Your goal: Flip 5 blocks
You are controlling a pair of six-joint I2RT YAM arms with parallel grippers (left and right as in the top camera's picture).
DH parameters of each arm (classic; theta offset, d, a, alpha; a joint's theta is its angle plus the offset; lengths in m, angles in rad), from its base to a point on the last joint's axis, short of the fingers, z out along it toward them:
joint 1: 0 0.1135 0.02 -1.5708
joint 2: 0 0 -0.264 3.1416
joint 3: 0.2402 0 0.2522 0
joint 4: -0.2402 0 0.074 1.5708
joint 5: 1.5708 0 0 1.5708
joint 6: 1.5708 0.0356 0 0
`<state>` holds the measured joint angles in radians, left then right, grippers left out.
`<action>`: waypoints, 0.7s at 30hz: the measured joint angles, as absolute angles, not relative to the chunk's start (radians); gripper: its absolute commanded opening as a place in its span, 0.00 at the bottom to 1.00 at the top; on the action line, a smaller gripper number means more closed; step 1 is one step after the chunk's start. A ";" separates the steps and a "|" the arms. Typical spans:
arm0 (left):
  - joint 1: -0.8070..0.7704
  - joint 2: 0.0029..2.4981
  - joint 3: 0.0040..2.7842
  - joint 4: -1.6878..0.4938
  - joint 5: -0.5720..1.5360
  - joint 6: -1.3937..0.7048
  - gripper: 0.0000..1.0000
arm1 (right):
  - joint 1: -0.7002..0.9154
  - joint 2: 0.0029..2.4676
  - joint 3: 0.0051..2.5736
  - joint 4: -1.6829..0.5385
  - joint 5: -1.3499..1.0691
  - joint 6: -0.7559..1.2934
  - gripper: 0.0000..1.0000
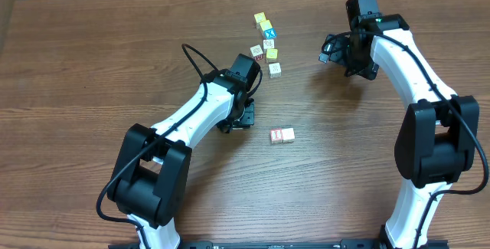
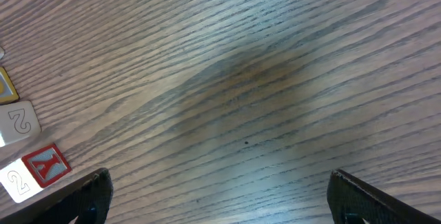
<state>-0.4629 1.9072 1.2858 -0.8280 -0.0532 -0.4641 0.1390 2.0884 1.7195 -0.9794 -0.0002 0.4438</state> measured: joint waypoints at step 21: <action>-0.463 1.907 1.286 -0.835 -0.017 -0.464 0.23 | 0.139 2.088 1.720 -0.979 0.000 0.443 1.00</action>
<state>-0.4633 1.9072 1.2858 -0.8352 -0.0170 -0.4641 0.1390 2.0884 1.7195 -0.9791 -0.0002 0.4435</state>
